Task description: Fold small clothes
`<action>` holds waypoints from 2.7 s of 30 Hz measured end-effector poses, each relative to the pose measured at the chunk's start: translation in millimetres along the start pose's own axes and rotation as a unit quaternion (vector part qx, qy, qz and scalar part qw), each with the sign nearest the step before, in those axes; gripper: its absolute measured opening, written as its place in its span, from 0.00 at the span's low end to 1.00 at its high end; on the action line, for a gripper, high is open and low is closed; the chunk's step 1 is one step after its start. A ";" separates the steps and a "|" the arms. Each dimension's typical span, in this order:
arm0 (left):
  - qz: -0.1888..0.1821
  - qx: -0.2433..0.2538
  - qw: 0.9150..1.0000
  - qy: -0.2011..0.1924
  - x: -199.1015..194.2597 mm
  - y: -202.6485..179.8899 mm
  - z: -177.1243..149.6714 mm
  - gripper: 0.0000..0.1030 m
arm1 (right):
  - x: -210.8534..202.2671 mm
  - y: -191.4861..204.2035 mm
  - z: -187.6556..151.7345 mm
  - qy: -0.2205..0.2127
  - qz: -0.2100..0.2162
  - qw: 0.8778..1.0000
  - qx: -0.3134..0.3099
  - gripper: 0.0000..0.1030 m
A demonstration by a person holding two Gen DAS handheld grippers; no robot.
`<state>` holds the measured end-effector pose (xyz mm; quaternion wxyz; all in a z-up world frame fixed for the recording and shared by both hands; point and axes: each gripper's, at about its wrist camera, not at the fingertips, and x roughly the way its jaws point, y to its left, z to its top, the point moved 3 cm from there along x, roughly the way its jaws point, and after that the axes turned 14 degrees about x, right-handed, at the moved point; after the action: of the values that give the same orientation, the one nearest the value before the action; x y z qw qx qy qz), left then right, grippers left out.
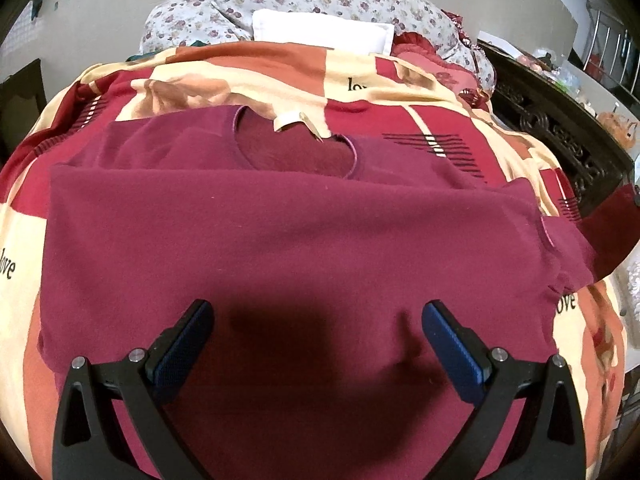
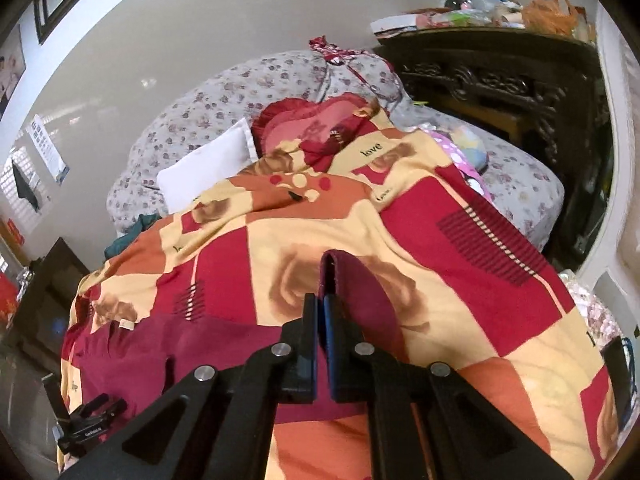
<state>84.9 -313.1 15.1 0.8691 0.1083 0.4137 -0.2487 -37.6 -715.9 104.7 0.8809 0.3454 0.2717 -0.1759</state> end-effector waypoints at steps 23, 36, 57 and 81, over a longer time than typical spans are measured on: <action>-0.017 -0.043 0.999 -0.020 -18.7 26.1 -2.9 1.00 | 61.2 219.4 -113.9 0.132 0.175 0.969 -0.114 0.04; -0.058 -0.076 0.995 -0.033 -21.0 38.4 -5.0 1.00 | 137.3 211.5 -180.3 0.250 0.219 0.943 -0.028 0.44; -0.114 -0.047 0.992 -0.030 25.8 -51.9 50.8 0.07 | 79.3 75.9 -101.5 0.146 0.129 0.981 -0.021 0.54; 0.001 -0.126 0.991 -0.045 -21.0 122.6 -4.5 0.06 | 107.1 140.0 -150.6 0.183 0.121 0.970 -0.099 0.61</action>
<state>134.7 -199.6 26.3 0.8937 -0.0128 0.4024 -0.1982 62.9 -525.0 19.8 0.8607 0.3129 0.4006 0.0264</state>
